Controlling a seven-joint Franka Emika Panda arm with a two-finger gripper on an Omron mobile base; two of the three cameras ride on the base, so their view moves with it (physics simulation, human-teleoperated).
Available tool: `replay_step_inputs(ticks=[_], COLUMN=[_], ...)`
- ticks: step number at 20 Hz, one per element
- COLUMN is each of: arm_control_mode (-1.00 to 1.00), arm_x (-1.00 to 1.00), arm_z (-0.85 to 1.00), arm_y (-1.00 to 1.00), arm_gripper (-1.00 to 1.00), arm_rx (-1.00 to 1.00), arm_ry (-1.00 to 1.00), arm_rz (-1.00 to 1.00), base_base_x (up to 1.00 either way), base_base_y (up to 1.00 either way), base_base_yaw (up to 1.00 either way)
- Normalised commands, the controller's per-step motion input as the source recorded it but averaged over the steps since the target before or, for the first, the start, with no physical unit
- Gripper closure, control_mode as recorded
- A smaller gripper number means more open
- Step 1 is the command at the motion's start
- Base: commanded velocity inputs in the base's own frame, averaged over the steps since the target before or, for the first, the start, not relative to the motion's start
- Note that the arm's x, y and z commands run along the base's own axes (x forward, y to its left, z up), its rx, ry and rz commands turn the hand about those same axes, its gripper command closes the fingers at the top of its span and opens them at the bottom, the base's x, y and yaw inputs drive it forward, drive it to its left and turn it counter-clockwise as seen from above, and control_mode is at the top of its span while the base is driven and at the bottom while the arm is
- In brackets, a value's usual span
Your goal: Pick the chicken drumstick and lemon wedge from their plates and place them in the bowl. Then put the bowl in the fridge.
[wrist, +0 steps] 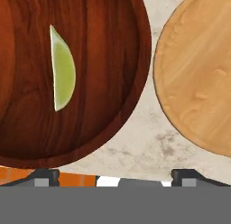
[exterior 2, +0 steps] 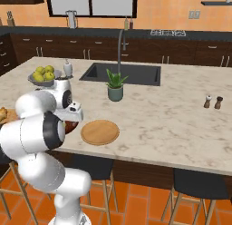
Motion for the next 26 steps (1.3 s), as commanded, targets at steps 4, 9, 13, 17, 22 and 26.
replay_step_inputs(ticks=[4,9,13,17,22,26], arm_control_mode=[-1.00,-1.00,-1.00,-1.00,-1.00,-1.00], arm_x=[-0.61,-0.87,-0.97,-1.00,-0.77,-0.78], arm_z=[0.48,0.75,0.62,0.27,0.53,0.70], arm_y=[-0.97,-0.81,-0.34,-0.12,0.00,0.00], arm_gripper=[-1.00,-1.00,-1.00,-1.00,-1.00,-1.00], arm_rx=[0.00,0.01,0.04,0.07,0.01,0.04], arm_ry=[0.00,-0.08,-0.25,-0.36,-0.19,-0.01], arm_rz=[0.06,0.06,0.04,0.00,-0.05,-0.09], base_base_x=[0.00,0.00,0.00,0.00,0.00,0.00], base_base_y=[0.00,0.00,0.00,0.00,0.00,0.00], base_base_yaw=[0.00,0.00,0.00,0.00,0.00,0.00])
